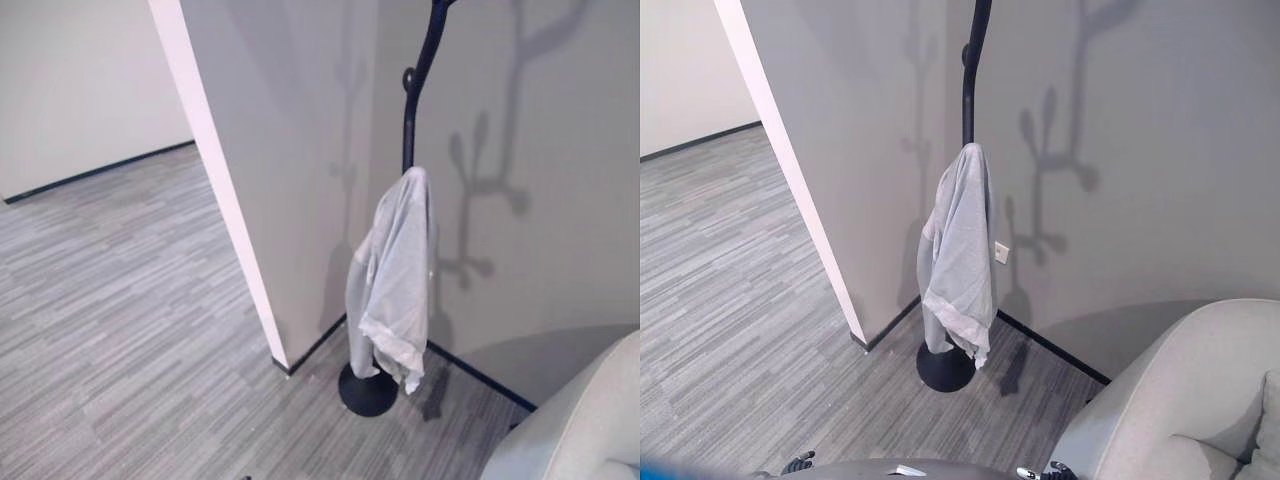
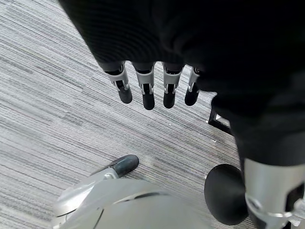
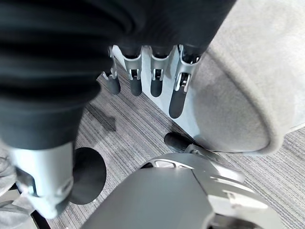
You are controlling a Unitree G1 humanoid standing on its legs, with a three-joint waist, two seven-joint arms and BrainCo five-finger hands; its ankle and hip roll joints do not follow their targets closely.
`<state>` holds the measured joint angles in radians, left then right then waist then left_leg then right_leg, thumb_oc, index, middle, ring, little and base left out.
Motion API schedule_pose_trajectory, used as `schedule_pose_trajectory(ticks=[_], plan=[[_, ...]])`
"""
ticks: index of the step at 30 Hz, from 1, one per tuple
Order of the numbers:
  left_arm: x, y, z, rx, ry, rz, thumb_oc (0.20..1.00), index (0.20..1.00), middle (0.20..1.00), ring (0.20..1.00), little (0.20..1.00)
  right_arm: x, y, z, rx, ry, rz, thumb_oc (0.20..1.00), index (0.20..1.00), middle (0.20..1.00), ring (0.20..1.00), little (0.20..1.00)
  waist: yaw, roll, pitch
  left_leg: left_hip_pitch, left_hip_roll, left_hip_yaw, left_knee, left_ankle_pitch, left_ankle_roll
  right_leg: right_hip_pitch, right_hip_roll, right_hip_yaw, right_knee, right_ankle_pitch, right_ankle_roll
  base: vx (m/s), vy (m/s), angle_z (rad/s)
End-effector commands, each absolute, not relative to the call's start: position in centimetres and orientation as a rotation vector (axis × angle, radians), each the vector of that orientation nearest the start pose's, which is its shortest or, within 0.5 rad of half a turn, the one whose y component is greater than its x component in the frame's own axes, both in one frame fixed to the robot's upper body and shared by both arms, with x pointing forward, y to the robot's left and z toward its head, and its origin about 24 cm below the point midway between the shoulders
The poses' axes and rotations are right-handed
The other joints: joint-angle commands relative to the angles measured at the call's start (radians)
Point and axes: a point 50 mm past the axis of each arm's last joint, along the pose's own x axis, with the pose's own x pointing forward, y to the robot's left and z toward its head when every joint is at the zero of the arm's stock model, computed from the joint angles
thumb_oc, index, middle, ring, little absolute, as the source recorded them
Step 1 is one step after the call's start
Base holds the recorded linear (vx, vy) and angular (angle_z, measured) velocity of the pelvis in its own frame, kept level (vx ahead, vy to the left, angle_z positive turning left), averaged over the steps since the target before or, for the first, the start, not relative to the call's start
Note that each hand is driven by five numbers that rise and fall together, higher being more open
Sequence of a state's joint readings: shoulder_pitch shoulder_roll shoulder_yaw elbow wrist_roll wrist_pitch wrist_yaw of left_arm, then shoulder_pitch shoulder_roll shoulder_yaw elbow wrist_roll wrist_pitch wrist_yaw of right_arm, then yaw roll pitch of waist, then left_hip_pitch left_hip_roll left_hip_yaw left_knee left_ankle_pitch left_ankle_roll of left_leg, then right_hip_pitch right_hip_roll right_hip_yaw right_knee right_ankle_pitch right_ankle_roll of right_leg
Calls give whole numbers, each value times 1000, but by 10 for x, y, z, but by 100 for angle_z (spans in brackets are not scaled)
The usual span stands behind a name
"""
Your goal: Hang the clothes on the sofa on the clothes rack.
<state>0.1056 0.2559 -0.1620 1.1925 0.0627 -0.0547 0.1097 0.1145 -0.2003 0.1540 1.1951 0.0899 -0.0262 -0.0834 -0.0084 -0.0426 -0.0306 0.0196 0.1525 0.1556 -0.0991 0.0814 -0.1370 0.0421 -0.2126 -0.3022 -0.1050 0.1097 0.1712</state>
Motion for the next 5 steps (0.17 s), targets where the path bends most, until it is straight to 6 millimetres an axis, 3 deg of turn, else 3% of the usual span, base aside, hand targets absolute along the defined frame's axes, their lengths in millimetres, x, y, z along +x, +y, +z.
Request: schedule_pose_trajectory(ticks=[1, 5], plan=[[85, 238, -160, 444, 1178, 39, 1000, 1000, 1000, 1000, 1000, 76, -225, -165, -203, 1221, -180, 1000, 1000, 1000, 1000, 1000, 5, -1, 67, 69, -74, 38, 18, -130, 52, 0, -50, -20, 18, -9, 91, 0, 0, 0], [84, 237, -161, 439, 1182, 35, 1000, 1000, 1000, 1000, 1000, 76, -225, -165, -203, 1219, -179, 1000, 1000, 1000, 1000, 1000, 5, 0, 69, 70, -74, 38, 18, -130, 52, -1, -49, -21, 18, -8, 91, 0, 0, 0]])
